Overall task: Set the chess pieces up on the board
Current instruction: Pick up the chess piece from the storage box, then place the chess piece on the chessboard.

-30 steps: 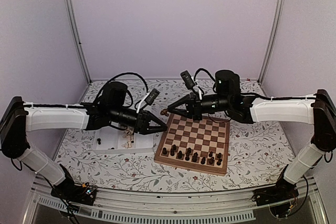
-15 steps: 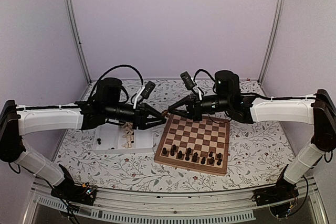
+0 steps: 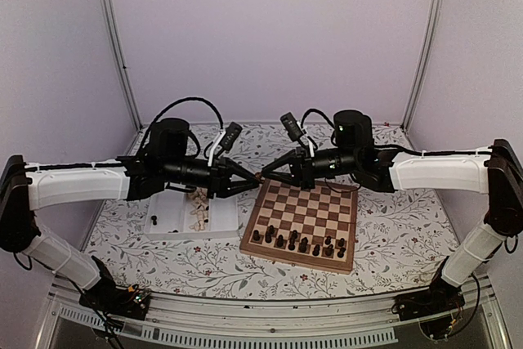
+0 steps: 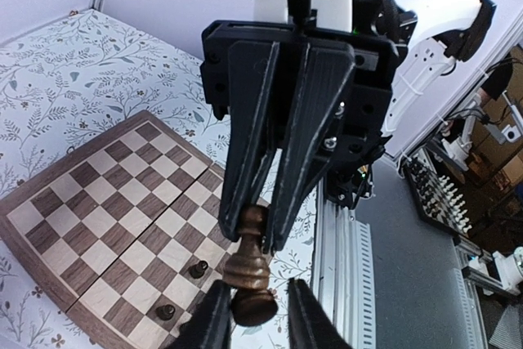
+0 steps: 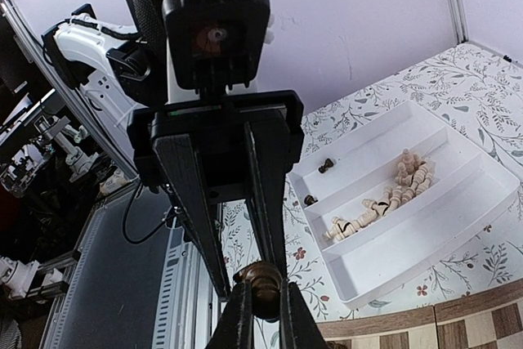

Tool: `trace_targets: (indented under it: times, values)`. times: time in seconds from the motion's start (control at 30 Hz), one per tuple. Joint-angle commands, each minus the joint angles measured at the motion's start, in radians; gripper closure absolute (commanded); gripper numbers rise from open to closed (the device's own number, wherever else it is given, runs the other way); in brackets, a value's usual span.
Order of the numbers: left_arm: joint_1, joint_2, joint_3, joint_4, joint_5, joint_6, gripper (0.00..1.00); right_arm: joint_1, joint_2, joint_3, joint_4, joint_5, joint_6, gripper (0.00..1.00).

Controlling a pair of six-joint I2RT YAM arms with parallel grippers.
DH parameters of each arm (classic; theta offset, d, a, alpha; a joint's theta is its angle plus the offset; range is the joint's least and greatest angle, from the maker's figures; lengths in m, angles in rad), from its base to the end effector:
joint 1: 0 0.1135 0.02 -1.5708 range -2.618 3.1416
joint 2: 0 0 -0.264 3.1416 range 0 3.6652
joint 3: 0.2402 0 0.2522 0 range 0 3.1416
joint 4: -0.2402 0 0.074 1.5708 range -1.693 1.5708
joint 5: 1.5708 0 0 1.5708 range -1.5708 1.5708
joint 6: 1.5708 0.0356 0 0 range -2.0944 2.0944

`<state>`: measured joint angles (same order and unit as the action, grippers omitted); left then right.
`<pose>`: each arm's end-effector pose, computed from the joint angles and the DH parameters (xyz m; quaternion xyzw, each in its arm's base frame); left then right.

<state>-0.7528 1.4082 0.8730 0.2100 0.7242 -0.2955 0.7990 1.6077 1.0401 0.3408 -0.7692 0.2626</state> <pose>0.2130 -0.2319 0.2685 0.3734 0.6930 -0.5221 0.3283 0.2372 0.2793 0.2738 -0.4174 0.6376 0.5453 0.3490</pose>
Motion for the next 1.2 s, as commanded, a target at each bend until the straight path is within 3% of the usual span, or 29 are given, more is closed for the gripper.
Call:
trace_targets:
  times: [0.0,0.2,0.37,0.5,0.73,1.0,1.17]
  values:
    - [-0.013,0.016,0.03,0.02,0.015,0.012,0.79,-0.004,0.004,0.025,-0.016,0.002,0.001,0.98]
    - [-0.013,0.018,0.026,0.006,0.01,0.02,0.89,-0.003,0.008,0.038,-0.031,0.008,-0.004,0.98]
    - [-0.013,0.015,0.027,-0.049,0.009,0.044,0.91,-0.022,-0.025,0.063,-0.096,0.07,-0.02,0.98]
    - [-0.009,-0.003,0.058,-0.244,-0.061,0.106,0.92,-0.03,-0.077,0.133,-0.347,0.236,-0.098,0.98]
    - [0.044,0.015,0.254,-0.513,-0.243,0.169,0.93,-0.03,-0.048,0.211,-0.754,0.435,-0.18,0.97]
    - [0.097,0.061,0.329,-0.477,-0.342,0.214,0.94,-0.029,0.025,0.297,-1.09,0.58,-0.225,0.96]
    - [0.193,0.004,0.198,-0.376,-0.29,0.202,0.95,-0.008,0.087,0.337,-1.185,0.603,-0.224,0.97]
